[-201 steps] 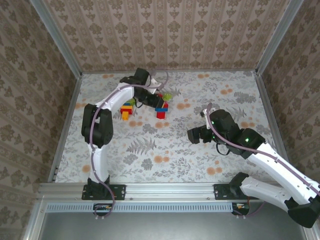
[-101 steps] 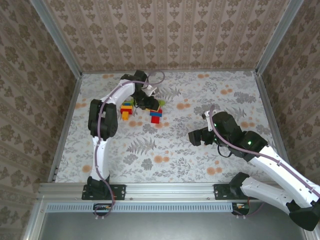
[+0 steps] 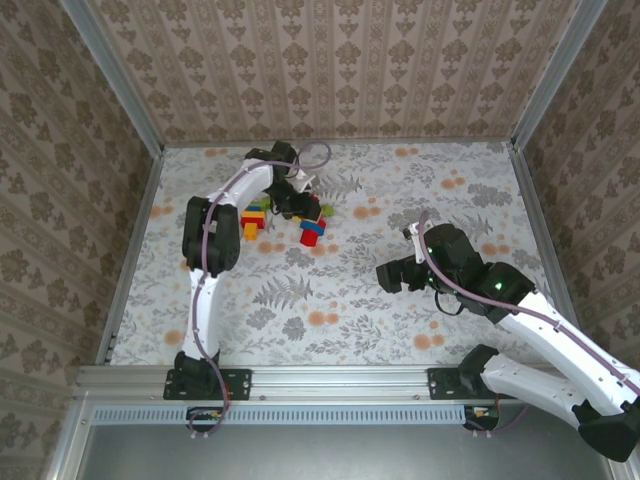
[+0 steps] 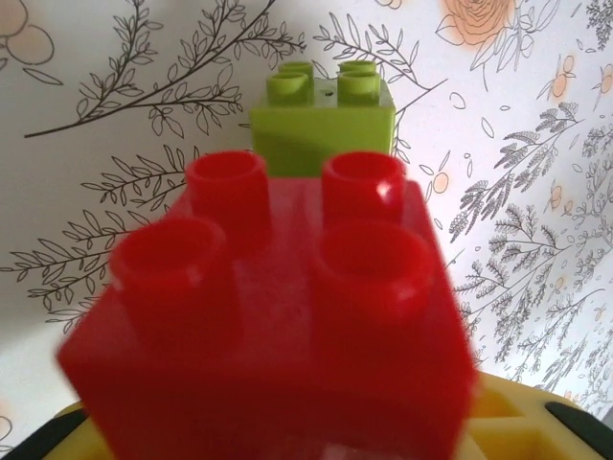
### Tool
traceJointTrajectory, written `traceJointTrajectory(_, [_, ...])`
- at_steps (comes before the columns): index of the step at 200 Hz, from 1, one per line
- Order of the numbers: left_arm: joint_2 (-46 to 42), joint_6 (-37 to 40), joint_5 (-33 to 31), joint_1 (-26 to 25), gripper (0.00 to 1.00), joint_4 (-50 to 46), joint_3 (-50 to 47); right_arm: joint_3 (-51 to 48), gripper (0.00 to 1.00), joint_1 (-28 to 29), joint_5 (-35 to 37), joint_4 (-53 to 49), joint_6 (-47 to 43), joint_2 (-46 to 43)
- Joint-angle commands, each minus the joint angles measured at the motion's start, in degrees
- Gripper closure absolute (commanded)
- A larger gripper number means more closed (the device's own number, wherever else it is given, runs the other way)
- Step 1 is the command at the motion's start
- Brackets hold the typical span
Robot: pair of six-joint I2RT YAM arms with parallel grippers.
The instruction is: Assemble a carrot with lego
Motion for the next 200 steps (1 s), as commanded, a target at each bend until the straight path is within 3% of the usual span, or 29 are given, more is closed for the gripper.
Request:
traceJointTrajectory(1, [0.7,-0.3,1.6,0.8,0.55,-1.4,2.3,-0.7,0.0,-0.3,-0.1,0.0,-0.7,-0.6])
traceJointTrajectory(13, [0.9,-0.3,1.8,1.0,0.55,-1.2,2.4,-0.7,0.0,-0.2,-0.1,0.0,-0.8,-0.5])
traceJointTrajectory(25, [1.1,-0.4,1.9,1.3,0.47,-1.1,2.4,-0.7,0.0,-0.2,-0.1,0.0,-0.7,-0.5])
traceJointTrajectory(29, [1.1,-0.3,2.0,1.3,0.33,-1.1,2.4,-0.7,0.0,-0.2,-0.1,-0.1,-0.8,-0.5])
traceJointTrajectory(31, [1.1,-0.3,2.0,1.3,0.12,-1.1,2.4,-0.7,0.0,-0.2,-0.1,0.0,-0.8,-0.4])
traceJointTrajectory(32, [1.0,-0.3,2.1,1.4,0.06,-1.1,2.4,-0.7,0.0,-0.2,-0.1,0.0,-0.8,-0.4])
traceJointTrajectory(36, [1.0,-0.2,2.2,1.5,0.0,-1.1,2.4,-0.7,0.0,-0.2,-0.2,0.0,-0.8,-0.4])
traceJointTrajectory(89, [-2.4,0.5,1.5,3.1,0.0,-0.4,-1.4,-0.4,0.0,-0.3,0.6,-0.2,-0.8,0.3])
traceJointTrajectory(124, [-14.3,-2.0,-2.6,7.9,0.0,7.4,-15.2,-0.5,0.0,-0.3,5.1,0.8,-0.4,0.2])
traceJointTrajectory(148, [-28.9,-7.2,-6.4,14.0,0.0,24.7,-32.3,-3.5,0.0,-1.6,18.7,7.0,-0.6,-0.4])
traceJointTrajectory(165, [-38.8,-10.4,-15.0,18.1,0.0,38.4,-45.5,-5.9,0.0,-6.1,29.7,12.6,-1.8,1.6])
traceJointTrajectory(181, [-45.2,-11.4,-23.0,21.0,0.0,48.4,-55.9,-9.9,0.0,-12.4,30.1,21.1,-6.9,4.2])
traceJointTrajectory(200, [-50.2,-11.7,-31.3,22.8,0.0,58.6,-66.6,-21.8,0.0,-16.6,26.8,44.0,-19.2,5.9])
